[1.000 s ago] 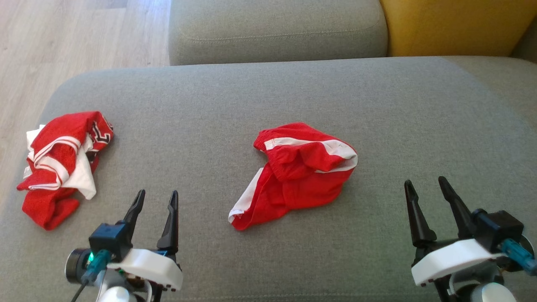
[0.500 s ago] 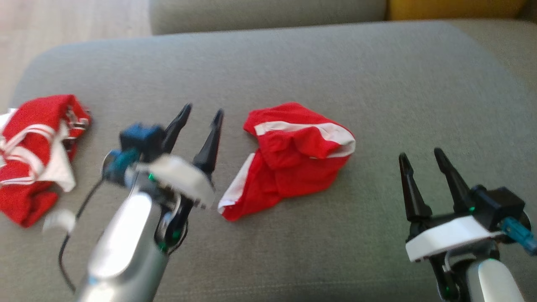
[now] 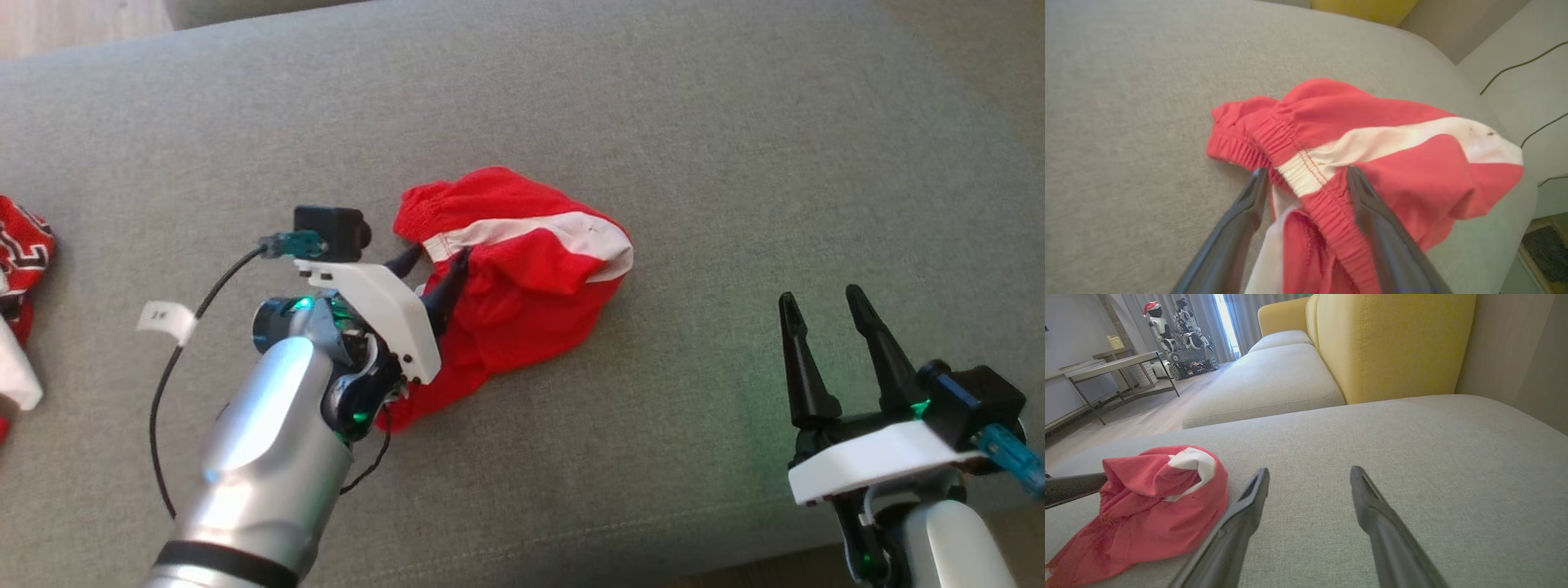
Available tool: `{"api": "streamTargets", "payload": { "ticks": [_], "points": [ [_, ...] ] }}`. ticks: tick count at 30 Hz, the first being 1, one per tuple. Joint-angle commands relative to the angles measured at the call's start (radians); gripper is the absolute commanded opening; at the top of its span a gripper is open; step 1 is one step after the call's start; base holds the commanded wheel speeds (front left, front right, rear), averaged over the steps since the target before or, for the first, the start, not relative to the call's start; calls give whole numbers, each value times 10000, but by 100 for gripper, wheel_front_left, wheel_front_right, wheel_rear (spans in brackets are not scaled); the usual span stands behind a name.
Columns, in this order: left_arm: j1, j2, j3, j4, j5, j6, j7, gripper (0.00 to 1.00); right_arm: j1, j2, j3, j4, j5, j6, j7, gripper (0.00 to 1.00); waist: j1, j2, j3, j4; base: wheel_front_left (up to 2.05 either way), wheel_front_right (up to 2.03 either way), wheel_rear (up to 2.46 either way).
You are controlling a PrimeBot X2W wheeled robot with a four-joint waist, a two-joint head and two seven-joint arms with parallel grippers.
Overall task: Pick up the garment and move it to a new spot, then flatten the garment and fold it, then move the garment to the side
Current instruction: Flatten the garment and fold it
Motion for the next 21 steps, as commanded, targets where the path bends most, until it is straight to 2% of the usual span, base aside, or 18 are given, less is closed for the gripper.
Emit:
{"api": "streamTargets", "payload": {
  "ticks": [1, 3, 4, 5, 6, 15, 18, 21],
  "points": [
    [-584, 136, 253, -175, -166, -93, 92, 100, -500, -49, 242, -273, 59, -7, -139, 100, 0, 0, 57, -45, 0, 0, 0],
    [-707, 115, 133, -102, -267, -138, 139, 100, -562, -49, 254, -222, 99, -7, -196, 100, 0, 0, 98, -59, 0, 0, 0],
    [-733, 89, 112, -102, -437, -162, 177, 90, -596, -49, 266, -195, 117, -7, -220, 100, 0, 0, 108, -62, 0, 0, 0],
    [-789, 70, 85, -180, -554, -181, 91, 35, -629, -49, 279, -172, 133, -7, -240, 100, 0, 0, 121, -64, 0, 0, 0],
    [-879, 115, -2, -265, -479, -192, -86, 0, -663, -49, 291, -150, 142, -7, -262, 100, 0, 0, 131, -66, 0, 0, 0],
    [-1275, 486, -250, -1554, 181, -141, -1585, 0, -615, -49, 145, 35, 262, -7, -330, 100, 0, 0, 11, 166, 0, 0, 0],
    [-1311, 893, -33, -2424, 317, 58, -1752, 0, -559, -49, 35, 41, 328, -7, -293, 100, 0, 0, -70, 358, 0, 0, 0],
    [-1255, 1633, 217, -3384, 469, 275, -1465, 0, -524, -49, -4, -4, 362, -7, -238, 100, 0, 0, -176, 522, 0, 0, 0]
  ]
}}
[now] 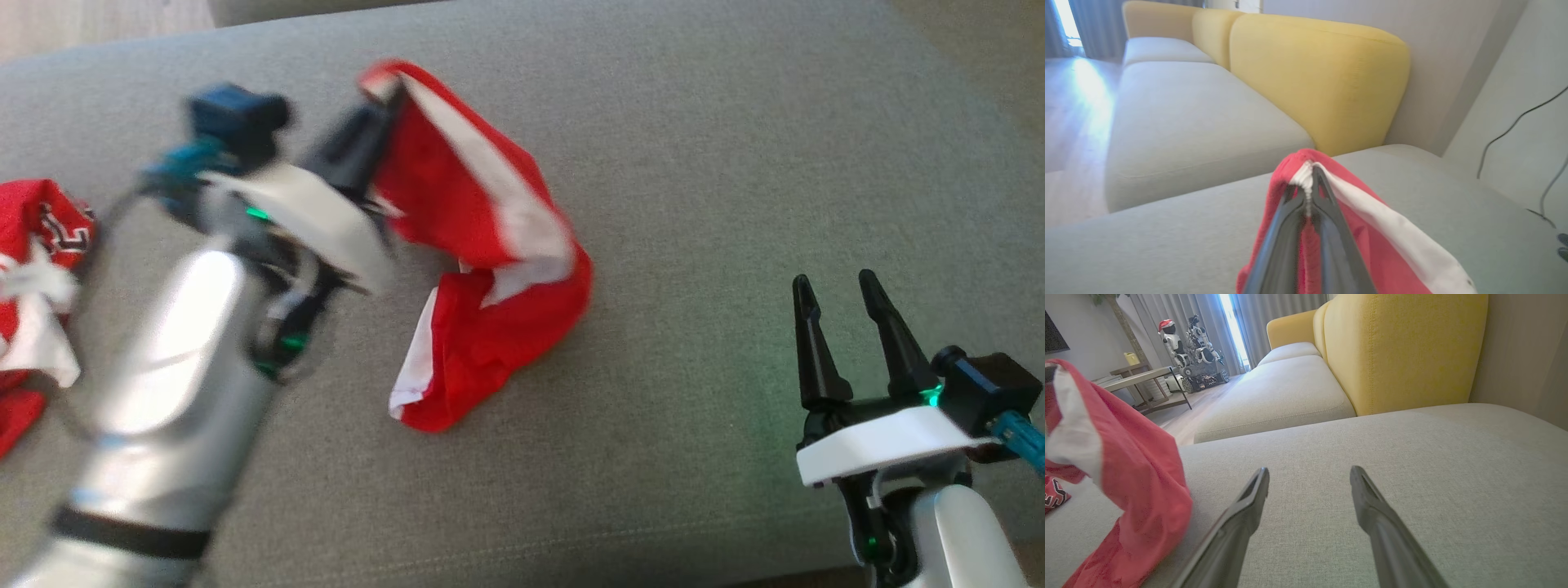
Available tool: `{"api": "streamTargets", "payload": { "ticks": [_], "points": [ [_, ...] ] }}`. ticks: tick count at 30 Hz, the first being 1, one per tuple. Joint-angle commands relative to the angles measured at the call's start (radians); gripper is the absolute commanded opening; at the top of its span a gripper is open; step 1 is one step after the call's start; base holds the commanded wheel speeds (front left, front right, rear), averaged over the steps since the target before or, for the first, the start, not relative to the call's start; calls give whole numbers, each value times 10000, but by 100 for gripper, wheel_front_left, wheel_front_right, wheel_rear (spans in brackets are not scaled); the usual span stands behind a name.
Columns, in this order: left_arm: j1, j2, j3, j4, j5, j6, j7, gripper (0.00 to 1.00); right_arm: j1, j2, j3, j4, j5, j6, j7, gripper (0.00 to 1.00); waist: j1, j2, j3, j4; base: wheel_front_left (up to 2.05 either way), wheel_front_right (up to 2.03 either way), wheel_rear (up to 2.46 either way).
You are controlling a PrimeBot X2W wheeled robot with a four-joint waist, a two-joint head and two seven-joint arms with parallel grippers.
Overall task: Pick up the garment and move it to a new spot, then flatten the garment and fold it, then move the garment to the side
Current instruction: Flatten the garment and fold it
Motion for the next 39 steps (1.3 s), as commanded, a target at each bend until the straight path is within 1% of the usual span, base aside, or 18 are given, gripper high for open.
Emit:
{"api": "streamTargets", "payload": {
  "ticks": [1, 3, 4, 6, 8, 10, 12, 16, 17, 18, 20, 22, 26, 28, 29, 33, 39],
  "points": [
    [-380, 747, 602, -796, 155, 188, 189, 0, -138, -49, 193, -376, 77, -7, -16, 100, 0, 0, -93, 113, 0, 0, 0],
    [49, 1288, 806, -1391, 123, 390, 564, 0, -128, -49, 224, -374, 101, -7, 17, 100, 0, 0, -142, 135, 0, 0, 0],
    [721, 1778, 1074, -1926, 92, 735, 801, 0, -109, -49, 229, -379, 161, -7, 27, 100, 0, 0, -149, 157, 0, 0, 0],
    [1558, 2122, 1388, -2319, -39, 1109, 884, 0, -75, -49, 210, -360, 207, -7, 24, 100, 0, 0, -124, 187, 0, 0, 0],
    [2466, 2301, 1701, -2546, -203, 1472, 766, 0, -46, -49, 192, -344, 235, -7, 25, 100, 0, 0, -71, 230, 0, 0, 0],
    [3331, 2281, 1982, -2579, -452, 1728, 482, 0, -31, -49, 175, -338, 240, -7, 30, 100, 0, 0, -13, 288, 0, 0, 0],
    [4049, 2148, 2122, -2399, -700, 1810, 179, 0, -36, -49, 180, -357, 230, -7, 51, 100, 0, 0, 42, 368, 0, 0, 0],
    [4808, 1633, 2079, -1784, -1101, 1619, -433, 0, -72, -49, 225, -458, 190, -7, 163, 100, 0, 0, 96, 560, 0, 0, 0],
    [4868, 1502, 2042, -1615, -1163, 1579, -530, 29, -89, -49, 227, -479, 163, -7, 194, 100, 0, 0, 94, 602, 0, 0, 0],
    [4898, 1382, 2004, -1455, -1197, 1556, -625, 100, -109, -49, 231, -499, 140, -7, 228, 100, 0, 0, 87, 638, 0, 0, 0],
    [4894, 1204, 1940, -1225, -1176, 1523, -882, 100, -140, -49, 248, -537, 92, -7, 287, 100, 0, 0, 29, 690, 0, 0, 0],
    [4879, 1120, 1921, -1087, -1002, 1614, -1246, 100, -143, -49, 271, -570, 63, -7, 333, 100, 0, 0, -60, 720, 0, 0, 0],
    [4924, 1076, 1962, -1181, -439, 2012, -2100, 100, -104, -49, 289, -571, 37, -7, 383, 100, 0, 0, -300, 721, 0, 0, 0],
    [4953, 1125, 1995, -1440, -15, 2286, -2384, 100, -41, -49, 287, -592, 34, -7, 415, 100, 0, 0, -425, 721, 0, 0, 0],
    [4953, 1125, 1995, -1440, -15, 2286, -2384, 100, -41, -49, 287, -592, 34, -7, 415, 100, 0, 0, -425, 721, 0, 0, 0],
    [4990, 1153, 2140, -2181, 738, 2671, -2642, 100, 98, -49, 287, -644, -23, -7, 474, 100, 0, 0, -714, 721, 0, 0, 0],
    [5180, 1228, 2131, -3105, 1691, 2895, -2698, 100, 314, -49, 332, -714, -358, -7, 609, 100, 0, 0, -1212, 692, 0, 0, 0]
  ]
}}
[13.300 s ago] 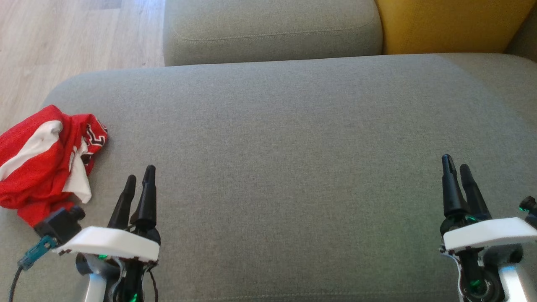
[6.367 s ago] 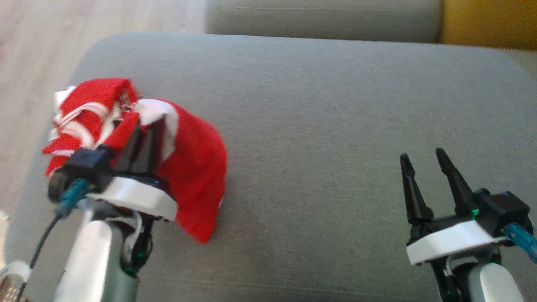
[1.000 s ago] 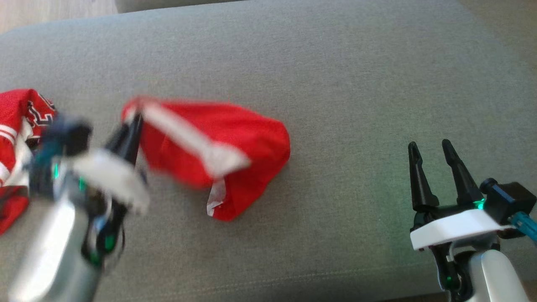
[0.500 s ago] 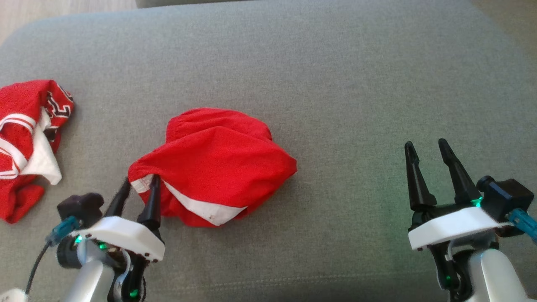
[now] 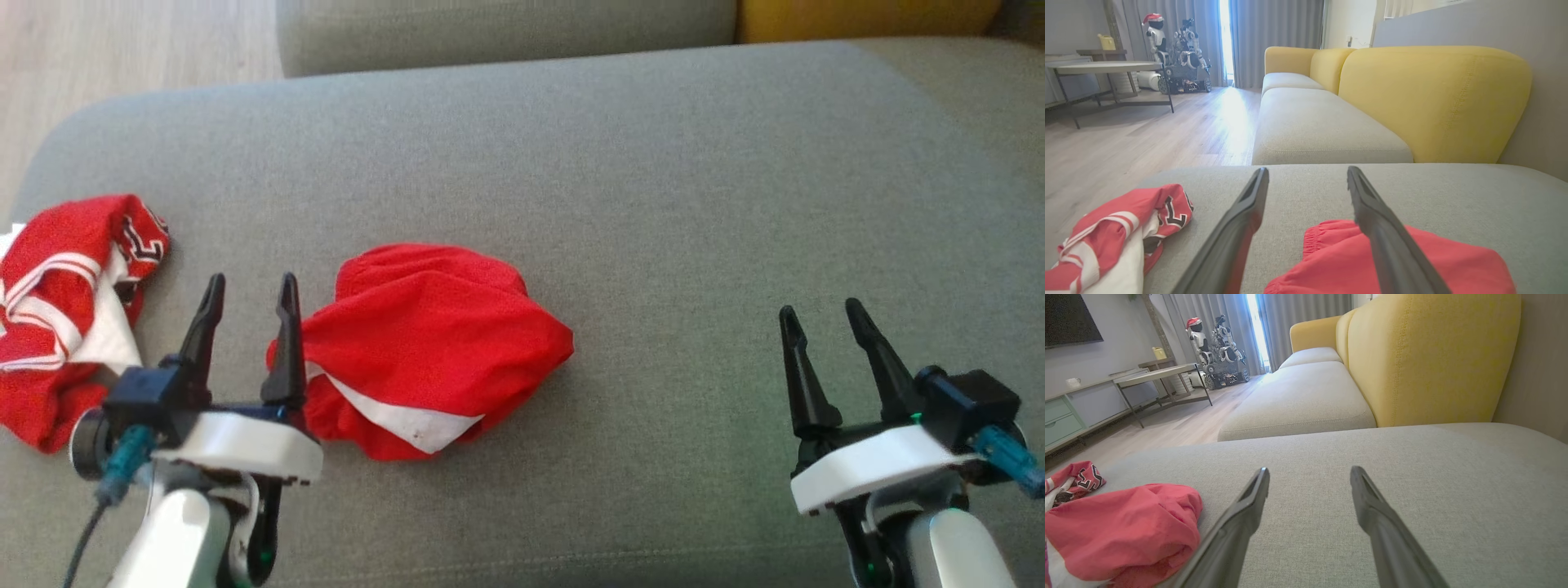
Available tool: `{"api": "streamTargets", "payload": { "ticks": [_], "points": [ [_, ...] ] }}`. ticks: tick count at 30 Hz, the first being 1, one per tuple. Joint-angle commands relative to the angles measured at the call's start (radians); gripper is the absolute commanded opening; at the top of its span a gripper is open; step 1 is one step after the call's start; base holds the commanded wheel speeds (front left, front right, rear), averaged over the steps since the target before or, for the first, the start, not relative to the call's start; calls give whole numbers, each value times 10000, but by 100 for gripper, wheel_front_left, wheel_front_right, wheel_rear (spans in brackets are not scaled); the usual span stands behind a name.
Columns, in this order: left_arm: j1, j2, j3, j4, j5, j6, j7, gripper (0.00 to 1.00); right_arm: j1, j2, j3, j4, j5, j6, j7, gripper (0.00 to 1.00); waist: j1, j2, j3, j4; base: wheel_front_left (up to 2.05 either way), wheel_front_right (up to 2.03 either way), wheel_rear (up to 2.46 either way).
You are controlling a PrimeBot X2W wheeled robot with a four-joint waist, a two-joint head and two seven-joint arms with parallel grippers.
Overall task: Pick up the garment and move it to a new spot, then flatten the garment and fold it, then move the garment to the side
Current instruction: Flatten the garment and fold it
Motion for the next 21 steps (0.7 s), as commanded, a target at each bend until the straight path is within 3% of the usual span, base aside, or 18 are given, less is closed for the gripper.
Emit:
{"api": "streamTargets", "payload": {
  "ticks": [1, 21],
  "points": [
    [-107, 277, 333, -336, 122, 48, -117, 100, -160, -49, 238, -414, -68, -7, 64, 100, 0, 0, -149, -11, 0, 0, 0],
    [444, 276, 85, -275, 118, 126, -50, 100, 165, -49, 336, -787, -306, -7, 425, 100, 0, 0, -448, 132, 0, 0, 0]
  ]
}}
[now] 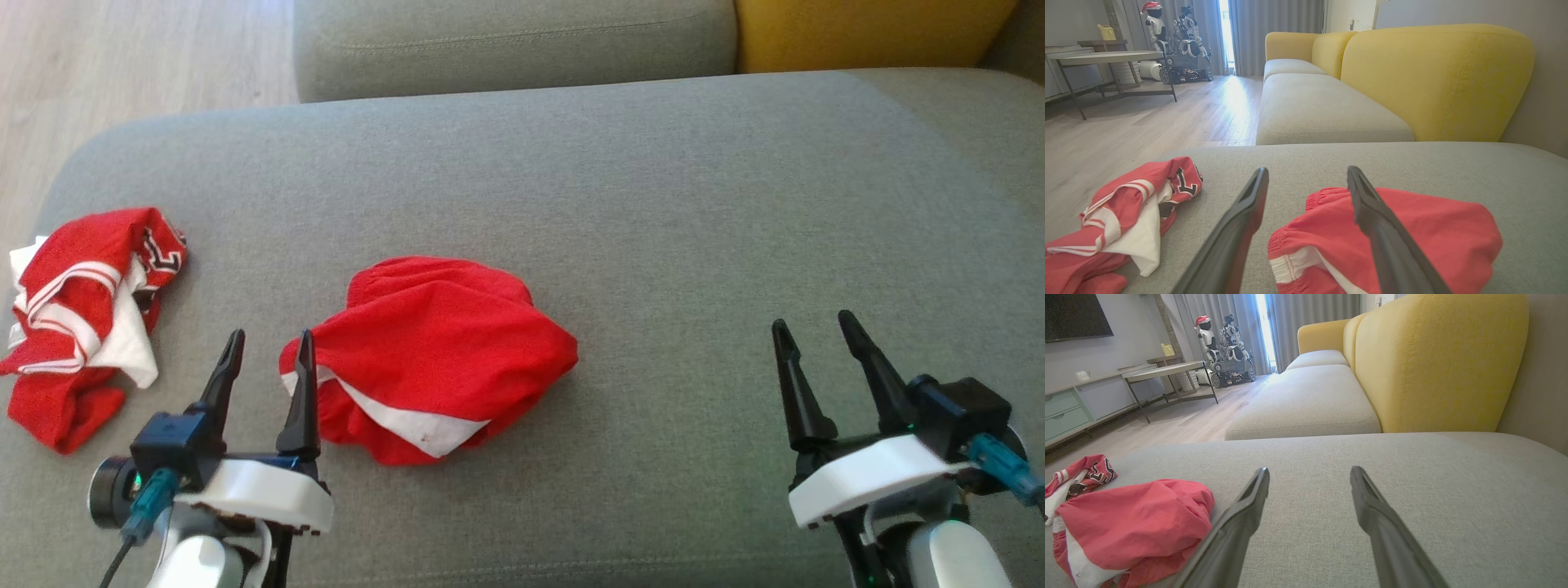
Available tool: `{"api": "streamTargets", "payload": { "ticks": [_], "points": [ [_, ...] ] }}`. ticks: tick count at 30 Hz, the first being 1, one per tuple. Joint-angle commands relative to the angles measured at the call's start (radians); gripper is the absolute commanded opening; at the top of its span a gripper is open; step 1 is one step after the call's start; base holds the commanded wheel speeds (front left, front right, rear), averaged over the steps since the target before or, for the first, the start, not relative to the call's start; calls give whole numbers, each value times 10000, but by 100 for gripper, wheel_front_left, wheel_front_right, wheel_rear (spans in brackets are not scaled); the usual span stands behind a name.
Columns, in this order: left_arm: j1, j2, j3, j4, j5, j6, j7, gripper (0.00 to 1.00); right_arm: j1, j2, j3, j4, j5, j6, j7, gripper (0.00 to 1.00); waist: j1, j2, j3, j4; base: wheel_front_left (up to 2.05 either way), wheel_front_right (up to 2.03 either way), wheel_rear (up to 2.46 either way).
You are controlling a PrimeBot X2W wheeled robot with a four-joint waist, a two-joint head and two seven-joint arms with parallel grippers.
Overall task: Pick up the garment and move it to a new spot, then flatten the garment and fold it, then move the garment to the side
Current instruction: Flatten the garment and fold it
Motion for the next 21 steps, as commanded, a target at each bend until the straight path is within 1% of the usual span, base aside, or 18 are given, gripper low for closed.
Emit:
{"api": "streamTargets", "payload": {
  "ticks": [1, 4, 6, 8, 13, 14, 17, 21],
  "points": [
    [-504, 205, 345, -268, -77, -6, -62, 100, -162, -49, 174, -419, -58, -7, 30, 100, 0, 0, 43, 87, 0, 0, 0],
    [-683, 137, 291, -261, -110, -40, -38, 100, -245, -121, 141, -411, -187, -7, 121, 100, 0, 0, 212, 306, 0, 0, 0],
    [-850, 102, 212, -263, -92, -95, -25, 100, -392, -275, 383, -291, -240, -7, 233, 100, 0, 0, 411, 520, 0, 0, 0],
    [-1054, 56, 136, -241, -56, -145, -27, 100, -606, -459, 806, -34, -209, -7, 320, 100, 0, 0, 640, 776, 0, 0, 0],
    [-1522, -159, 35, -95, -21, -258, -66, 100, -1201, -1017, 2172, 1096, -190, -7, 509, 100, 0, 0, 1126, 1490, 0, 0, 0],
    [-1522, -159, 35, -95, -21, -258, -66, 100, -1201, -1017, 2172, 1096, -190, -7, 509, 100, 0, 0, 1126, 1490, 0, 0, 0],
    [-1707, -312, 18, -13, -1, -310, -93, 100, -1629, -1261, 2814, 1803, -171, -7, 472, 100, 0, 0, 1359, 1809, 0, 0, 0],
    [-1941, -514, 7, 104, 44, -431, -119, 100, -2326, -1472, 3363, 2601, -177, -7, 267, 100, 0, 0, 1624, 2134, 0, 0, 0]
  ]
}}
